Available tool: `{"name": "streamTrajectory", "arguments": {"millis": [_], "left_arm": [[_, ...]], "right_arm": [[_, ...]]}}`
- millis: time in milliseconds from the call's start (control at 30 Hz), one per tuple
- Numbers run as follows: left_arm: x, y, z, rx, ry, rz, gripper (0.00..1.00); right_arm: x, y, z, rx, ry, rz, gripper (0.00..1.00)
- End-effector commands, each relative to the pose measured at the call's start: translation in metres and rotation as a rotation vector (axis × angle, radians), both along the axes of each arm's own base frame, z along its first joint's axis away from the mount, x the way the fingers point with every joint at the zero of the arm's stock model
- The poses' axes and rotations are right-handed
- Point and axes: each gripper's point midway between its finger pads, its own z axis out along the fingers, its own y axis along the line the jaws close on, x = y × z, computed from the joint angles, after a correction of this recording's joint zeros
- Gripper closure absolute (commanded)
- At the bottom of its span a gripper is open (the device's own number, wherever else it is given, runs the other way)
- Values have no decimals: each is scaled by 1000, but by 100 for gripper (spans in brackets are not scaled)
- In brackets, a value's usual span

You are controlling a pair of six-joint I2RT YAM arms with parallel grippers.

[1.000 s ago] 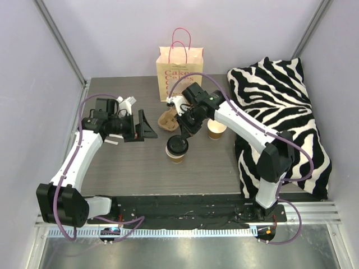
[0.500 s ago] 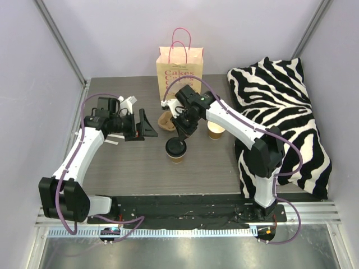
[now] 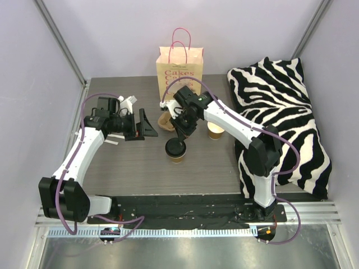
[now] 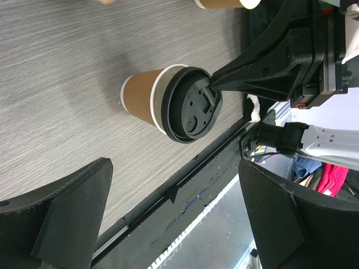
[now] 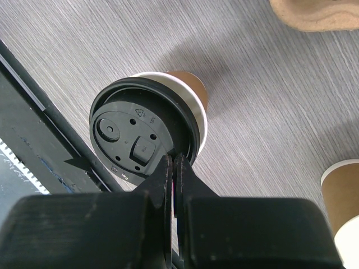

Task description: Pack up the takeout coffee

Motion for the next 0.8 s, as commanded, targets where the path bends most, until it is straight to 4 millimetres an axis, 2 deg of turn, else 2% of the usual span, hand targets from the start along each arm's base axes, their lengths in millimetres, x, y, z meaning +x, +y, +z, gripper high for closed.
{"name": "streamTrajectory", "arguments": {"millis": [0, 233, 567, 633, 767], "left_arm": [[8, -3, 11, -20, -53, -7, 0], [8, -3, 11, -19, -50, -7, 0], [8, -3, 10, -24, -46, -11, 0], [7, -5, 11, -32, -44, -20, 0], [4, -7, 15, -53, -52, -36, 0]], "right_arm": [[7, 9, 8, 22, -37, 18, 99], [9, 7, -2, -3, -31, 22, 99], [9, 7, -3, -6, -31, 27, 99], [9, 8, -1, -3, -28, 32, 95], [6, 10, 8, 14, -25, 43, 72]]}}
